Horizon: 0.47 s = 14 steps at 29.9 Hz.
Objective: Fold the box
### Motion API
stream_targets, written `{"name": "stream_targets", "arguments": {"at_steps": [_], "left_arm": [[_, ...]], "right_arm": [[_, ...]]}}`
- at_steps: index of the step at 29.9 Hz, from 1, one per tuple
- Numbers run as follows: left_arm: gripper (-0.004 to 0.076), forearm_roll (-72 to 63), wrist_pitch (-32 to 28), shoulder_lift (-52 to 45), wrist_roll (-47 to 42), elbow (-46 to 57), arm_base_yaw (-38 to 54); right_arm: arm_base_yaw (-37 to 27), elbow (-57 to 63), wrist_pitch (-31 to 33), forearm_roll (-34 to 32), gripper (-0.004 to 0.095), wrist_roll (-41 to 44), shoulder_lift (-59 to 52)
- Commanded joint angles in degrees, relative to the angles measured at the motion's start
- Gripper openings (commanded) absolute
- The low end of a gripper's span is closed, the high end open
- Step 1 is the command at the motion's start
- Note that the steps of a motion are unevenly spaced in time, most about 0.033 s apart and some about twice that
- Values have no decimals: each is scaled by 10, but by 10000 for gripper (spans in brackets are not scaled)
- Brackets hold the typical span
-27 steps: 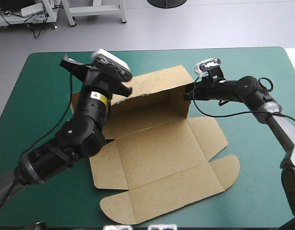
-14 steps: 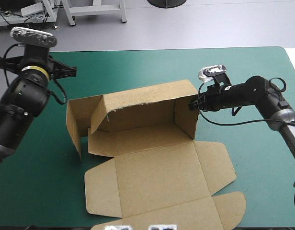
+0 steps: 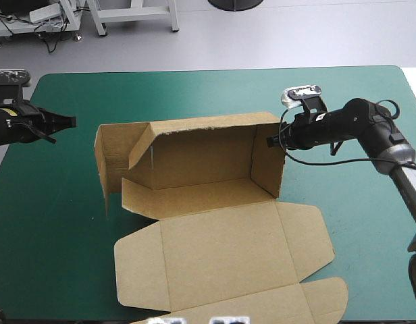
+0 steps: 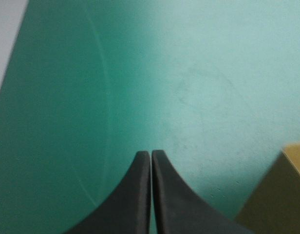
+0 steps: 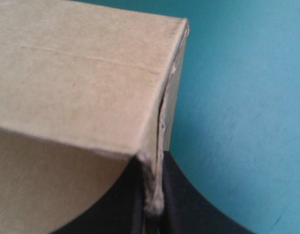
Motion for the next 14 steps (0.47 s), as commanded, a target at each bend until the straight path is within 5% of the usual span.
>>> {"name": "stream_targets", "arguments": {"at_steps": [1, 5, 14], "left_arm": [[3, -68, -2, -8, 41, -9, 4], [3, -91, 24, -1, 69, -6, 4], [3, -88, 23, 0, 70, -6, 2]], "right_arm": [[1, -8, -62, -19, 2, -28, 27], [1, -8, -135, -12, 43, -52, 59], [1, -9, -212, -3, 429, -114, 80]]}}
